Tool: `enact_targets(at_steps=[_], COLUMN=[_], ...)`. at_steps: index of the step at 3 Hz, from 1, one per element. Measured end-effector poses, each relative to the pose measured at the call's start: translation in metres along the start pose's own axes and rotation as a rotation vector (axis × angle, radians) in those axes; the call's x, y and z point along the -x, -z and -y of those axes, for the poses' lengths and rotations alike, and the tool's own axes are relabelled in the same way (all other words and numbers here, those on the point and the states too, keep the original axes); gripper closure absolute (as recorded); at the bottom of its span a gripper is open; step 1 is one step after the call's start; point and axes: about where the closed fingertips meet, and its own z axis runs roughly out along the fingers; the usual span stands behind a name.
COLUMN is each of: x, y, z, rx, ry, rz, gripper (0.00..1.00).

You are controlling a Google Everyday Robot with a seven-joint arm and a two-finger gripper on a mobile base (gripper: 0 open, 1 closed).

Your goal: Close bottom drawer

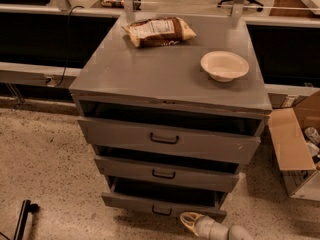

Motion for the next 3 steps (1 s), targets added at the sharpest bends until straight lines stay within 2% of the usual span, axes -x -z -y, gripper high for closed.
enact_targets(at_steps=[1,3], x=[0.002,0.003], y=[-0.01,-0.021], z=[0.025,0.059], rx=[-0.038,-0.081], ry=[0.009,0.022], rz=[-0.002,-0.004], gripper=[1.0,1.0])
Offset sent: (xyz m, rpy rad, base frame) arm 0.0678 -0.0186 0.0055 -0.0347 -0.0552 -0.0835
